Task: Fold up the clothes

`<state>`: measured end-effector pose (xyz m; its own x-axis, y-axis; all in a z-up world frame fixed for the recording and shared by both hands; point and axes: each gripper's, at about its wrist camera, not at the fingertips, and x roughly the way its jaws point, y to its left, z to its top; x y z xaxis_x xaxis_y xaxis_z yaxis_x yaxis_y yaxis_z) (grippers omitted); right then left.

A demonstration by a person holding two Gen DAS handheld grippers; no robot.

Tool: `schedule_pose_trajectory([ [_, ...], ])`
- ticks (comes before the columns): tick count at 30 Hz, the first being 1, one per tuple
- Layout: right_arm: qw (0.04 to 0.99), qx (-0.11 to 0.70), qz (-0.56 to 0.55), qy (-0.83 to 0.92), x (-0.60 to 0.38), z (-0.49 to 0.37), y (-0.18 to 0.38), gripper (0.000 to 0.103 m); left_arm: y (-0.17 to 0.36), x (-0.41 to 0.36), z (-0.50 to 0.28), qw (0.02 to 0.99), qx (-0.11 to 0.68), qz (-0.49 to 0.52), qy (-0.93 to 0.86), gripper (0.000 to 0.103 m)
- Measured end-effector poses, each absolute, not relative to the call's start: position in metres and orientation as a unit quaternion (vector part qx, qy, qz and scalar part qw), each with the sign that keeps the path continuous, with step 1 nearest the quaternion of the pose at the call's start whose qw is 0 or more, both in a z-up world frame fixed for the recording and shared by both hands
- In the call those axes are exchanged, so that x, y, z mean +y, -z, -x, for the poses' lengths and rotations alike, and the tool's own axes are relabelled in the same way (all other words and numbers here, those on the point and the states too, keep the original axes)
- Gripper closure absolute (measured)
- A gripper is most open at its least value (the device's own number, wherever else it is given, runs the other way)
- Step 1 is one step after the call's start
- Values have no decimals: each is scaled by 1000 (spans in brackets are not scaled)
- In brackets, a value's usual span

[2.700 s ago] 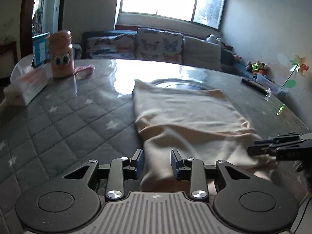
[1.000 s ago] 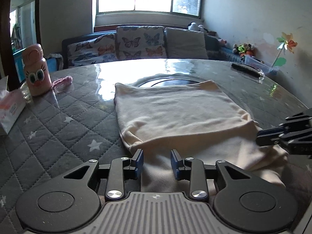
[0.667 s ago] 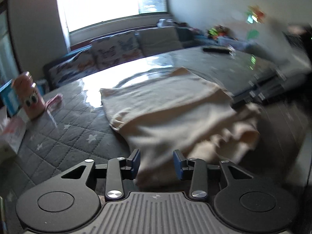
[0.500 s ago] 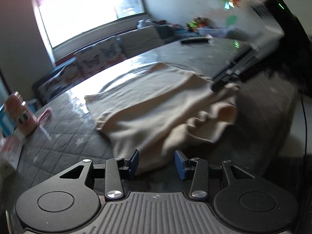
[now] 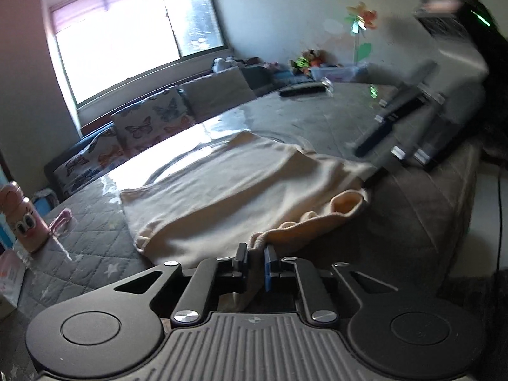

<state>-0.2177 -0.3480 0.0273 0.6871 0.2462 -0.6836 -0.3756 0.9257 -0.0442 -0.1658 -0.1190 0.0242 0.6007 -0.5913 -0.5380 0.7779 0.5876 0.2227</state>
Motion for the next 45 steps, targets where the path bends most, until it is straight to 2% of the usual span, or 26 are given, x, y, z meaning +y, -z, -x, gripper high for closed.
schedule_pose_trajectory([
  [7, 909, 332, 146, -204, -330, 222, -26, 44, -43, -124, 137, 879, 220, -182, 382, 93],
  [14, 916, 310, 155, -201, -319, 193, -13, 44, -47, -124, 123, 879, 227, -167, 385, 93],
  [16, 915, 311, 158, -201, -317, 186, -9, 49, -45, -121, 125, 877, 230, -167, 387, 93],
  [18, 912, 321, 157, -203, -316, 181, -7, 61, -43, -119, 128, 875, 231, -169, 390, 92],
  [21, 908, 335, 145, -205, -319, 175, -6, 75, -39, -115, 135, 874, 229, -178, 389, 87],
  [25, 911, 341, 112, -205, -327, 172, -14, 81, -33, -110, 147, 875, 217, -199, 384, 82],
  [27, 913, 341, 96, -203, -331, 169, -19, 85, -28, -109, 152, 876, 211, -212, 379, 76],
  [30, 917, 335, 81, -199, -334, 166, -28, 88, -22, -108, 156, 877, 205, -228, 370, 70],
  [36, 924, 321, 72, -194, -333, 159, -39, 90, -10, -106, 163, 876, 194, -261, 355, 65],
  [40, 925, 320, 69, -192, -333, 160, -38, 91, -3, -106, 165, 873, 187, -279, 354, 66],
  [41, 926, 320, 68, -190, -333, 160, -37, 91, -2, -106, 165, 872, 185, -284, 354, 70],
  [42, 926, 320, 67, -189, -332, 160, -36, 92, -1, -106, 165, 871, 184, -287, 354, 80],
  [44, 927, 318, 60, -188, -333, 162, -35, 92, -1, -104, 164, 872, 184, -285, 354, 91],
  [45, 928, 317, 56, -187, -334, 164, -35, 93, -2, -104, 164, 872, 183, -282, 355, 93],
])
